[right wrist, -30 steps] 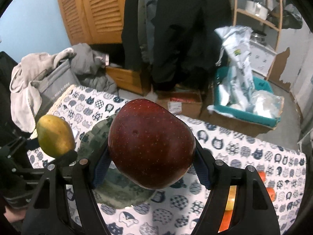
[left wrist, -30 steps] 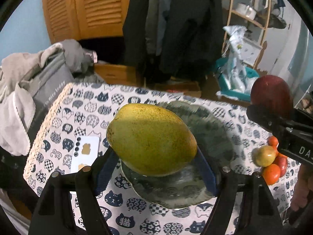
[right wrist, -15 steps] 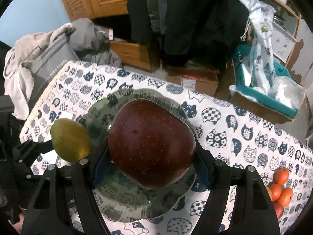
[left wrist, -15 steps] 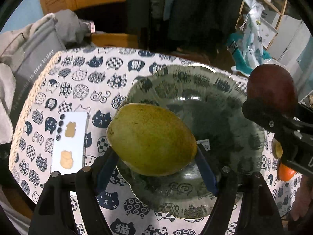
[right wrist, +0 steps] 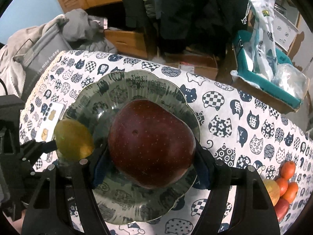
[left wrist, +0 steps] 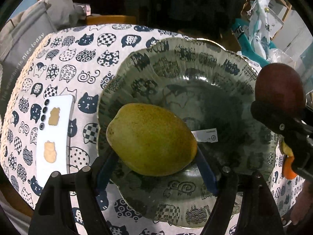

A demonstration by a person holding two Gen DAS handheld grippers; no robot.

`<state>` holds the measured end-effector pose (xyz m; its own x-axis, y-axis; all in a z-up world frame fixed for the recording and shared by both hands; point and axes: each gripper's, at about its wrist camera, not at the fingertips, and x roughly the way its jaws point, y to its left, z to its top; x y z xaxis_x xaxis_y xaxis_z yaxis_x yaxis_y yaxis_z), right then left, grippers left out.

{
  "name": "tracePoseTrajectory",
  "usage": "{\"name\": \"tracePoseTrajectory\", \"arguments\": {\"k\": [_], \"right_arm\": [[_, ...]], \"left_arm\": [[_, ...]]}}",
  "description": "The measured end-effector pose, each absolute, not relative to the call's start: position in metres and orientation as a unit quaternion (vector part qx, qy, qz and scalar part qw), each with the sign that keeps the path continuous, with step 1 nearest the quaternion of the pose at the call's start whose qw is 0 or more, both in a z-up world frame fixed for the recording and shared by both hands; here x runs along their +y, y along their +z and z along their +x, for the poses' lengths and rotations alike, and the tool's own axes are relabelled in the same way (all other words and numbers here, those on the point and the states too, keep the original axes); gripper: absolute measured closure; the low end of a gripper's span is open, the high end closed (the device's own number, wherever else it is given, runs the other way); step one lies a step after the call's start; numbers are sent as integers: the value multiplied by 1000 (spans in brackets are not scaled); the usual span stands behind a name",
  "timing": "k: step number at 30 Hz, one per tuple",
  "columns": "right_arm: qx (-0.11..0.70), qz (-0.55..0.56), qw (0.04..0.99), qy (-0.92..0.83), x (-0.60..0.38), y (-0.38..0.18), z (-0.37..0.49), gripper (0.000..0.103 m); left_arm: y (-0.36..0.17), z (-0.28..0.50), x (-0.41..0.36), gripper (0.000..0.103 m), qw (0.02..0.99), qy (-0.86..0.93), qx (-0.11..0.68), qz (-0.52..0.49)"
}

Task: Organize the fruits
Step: 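Lower the mango into the green bowl with the left tool while the right tool lowers the apple beside it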

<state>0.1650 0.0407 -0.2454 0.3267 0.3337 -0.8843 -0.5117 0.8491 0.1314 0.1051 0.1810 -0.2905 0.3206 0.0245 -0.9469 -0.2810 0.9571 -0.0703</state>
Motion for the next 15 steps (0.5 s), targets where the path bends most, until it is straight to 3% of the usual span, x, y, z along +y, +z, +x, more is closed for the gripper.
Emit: {"name": "tracePoseTrajectory", "arguments": {"k": [15], "right_arm": [[523,-72,808,260,38,-244,170,28]], "left_arm": [[-272,103,182,23,815,103,561,-97]]}}
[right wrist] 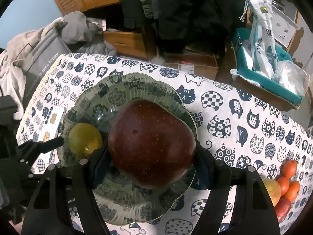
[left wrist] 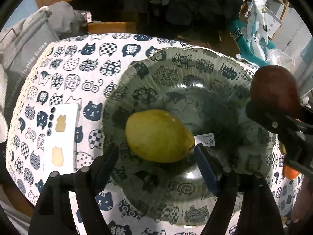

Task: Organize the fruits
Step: 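Lower the mango into the green bowl with the left tool while the right tool lowers the apple beside it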

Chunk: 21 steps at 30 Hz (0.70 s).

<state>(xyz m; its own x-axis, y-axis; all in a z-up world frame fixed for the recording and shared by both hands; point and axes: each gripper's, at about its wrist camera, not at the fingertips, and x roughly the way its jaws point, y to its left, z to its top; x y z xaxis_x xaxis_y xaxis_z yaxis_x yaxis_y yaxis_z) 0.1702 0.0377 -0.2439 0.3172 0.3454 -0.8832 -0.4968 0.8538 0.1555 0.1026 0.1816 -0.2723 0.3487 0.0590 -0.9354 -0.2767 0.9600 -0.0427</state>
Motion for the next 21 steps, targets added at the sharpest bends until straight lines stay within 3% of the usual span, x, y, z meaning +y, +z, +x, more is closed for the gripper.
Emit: {"name": "tracePoseTrajectory", "arguments": {"k": [21], "right_arm": [[580,-149,751,278,83,-294,158,28]], "left_arm": [[-263,67,225,22,807,145,555,-141]]}}
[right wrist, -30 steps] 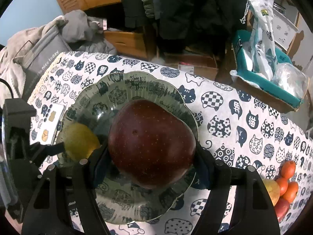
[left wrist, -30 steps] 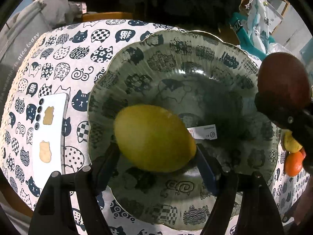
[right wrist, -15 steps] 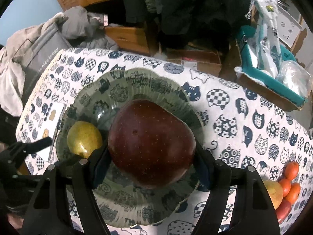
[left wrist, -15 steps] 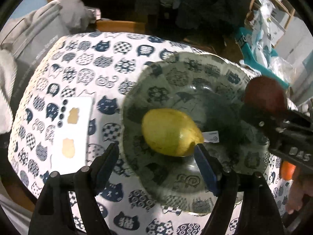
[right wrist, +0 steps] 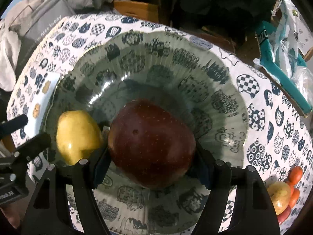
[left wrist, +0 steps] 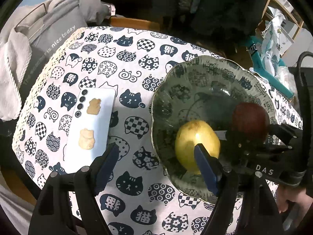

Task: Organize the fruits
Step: 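Lower the mango into the green bowl with the left tool while the right tool lowers the apple beside it, then open both tools and lift them away from the bowl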

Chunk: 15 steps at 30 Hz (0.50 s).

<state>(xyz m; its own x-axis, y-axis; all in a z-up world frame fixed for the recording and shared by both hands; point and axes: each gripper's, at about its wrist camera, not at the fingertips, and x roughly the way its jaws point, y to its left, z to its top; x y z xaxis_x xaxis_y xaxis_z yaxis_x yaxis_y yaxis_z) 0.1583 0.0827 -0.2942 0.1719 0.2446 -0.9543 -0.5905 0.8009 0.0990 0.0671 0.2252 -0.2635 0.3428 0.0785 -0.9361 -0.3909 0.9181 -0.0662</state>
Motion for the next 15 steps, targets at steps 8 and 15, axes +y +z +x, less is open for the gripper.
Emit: {"name": "tracePoseTrajectory", "arguments": {"k": [8,15], "right_arm": [[589,-170,738,283,89,-303,155,28],[569,-156,751,297,92,-289,155,21]], "left_arm": [[-260,66,227,23,808,146,553,-144],[-254,63,231,22,809,147,548,-153]]}}
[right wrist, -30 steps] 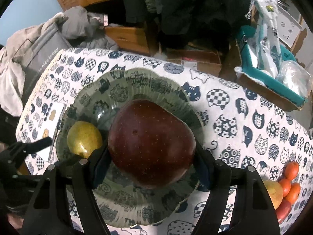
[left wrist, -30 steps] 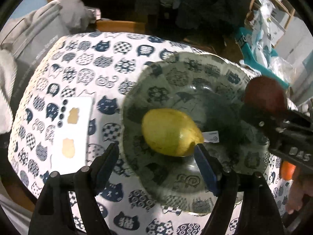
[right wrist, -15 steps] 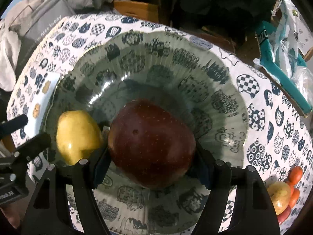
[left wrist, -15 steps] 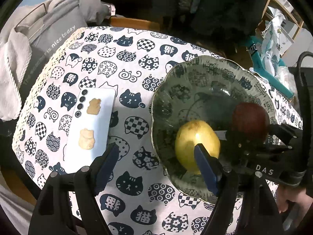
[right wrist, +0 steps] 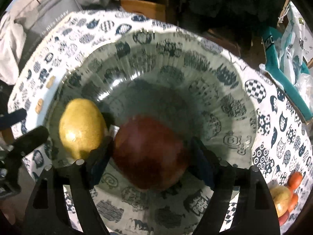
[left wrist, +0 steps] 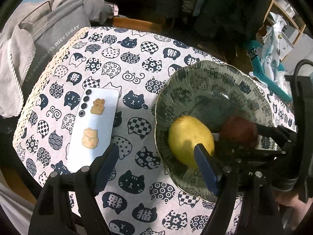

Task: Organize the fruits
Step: 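Open both tools and lift them away from the bowl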

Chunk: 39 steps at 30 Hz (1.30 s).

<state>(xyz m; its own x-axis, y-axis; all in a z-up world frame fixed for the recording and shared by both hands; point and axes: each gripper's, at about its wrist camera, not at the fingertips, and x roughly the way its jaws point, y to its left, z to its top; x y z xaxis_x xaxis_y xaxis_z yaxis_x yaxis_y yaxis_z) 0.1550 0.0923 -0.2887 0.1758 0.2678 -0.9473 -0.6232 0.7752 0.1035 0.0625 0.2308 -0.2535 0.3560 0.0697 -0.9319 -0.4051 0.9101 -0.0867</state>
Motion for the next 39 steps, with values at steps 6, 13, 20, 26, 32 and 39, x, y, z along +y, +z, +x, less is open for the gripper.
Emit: {"name": "tracePoseTrajectory", "arguments": {"k": [6,13,20,26,32,39], "right_arm": [[549,-126,772,295,85,-261,157,21],[502,-102,810,283,60,-208,156,21],[440,-108,853,259,32,-154,138,21],[397,-105,879,241,5,-120,120,21],[355,-96,902,225,-24,-90,101,21],[324,-88,917,214,-61,-68,80,21]], "left_arm": [[-240,59,232,22,816,144,536,-159],[-217,56,222,23,831,130,518,-160],[-186,54,201,23,851,109,492,-149],[-154,45,181,22,872,95,462,-131],[-120,32,167,16,894,92,422,-122],[-91,20,148,13,912,81,386,-112]]}}
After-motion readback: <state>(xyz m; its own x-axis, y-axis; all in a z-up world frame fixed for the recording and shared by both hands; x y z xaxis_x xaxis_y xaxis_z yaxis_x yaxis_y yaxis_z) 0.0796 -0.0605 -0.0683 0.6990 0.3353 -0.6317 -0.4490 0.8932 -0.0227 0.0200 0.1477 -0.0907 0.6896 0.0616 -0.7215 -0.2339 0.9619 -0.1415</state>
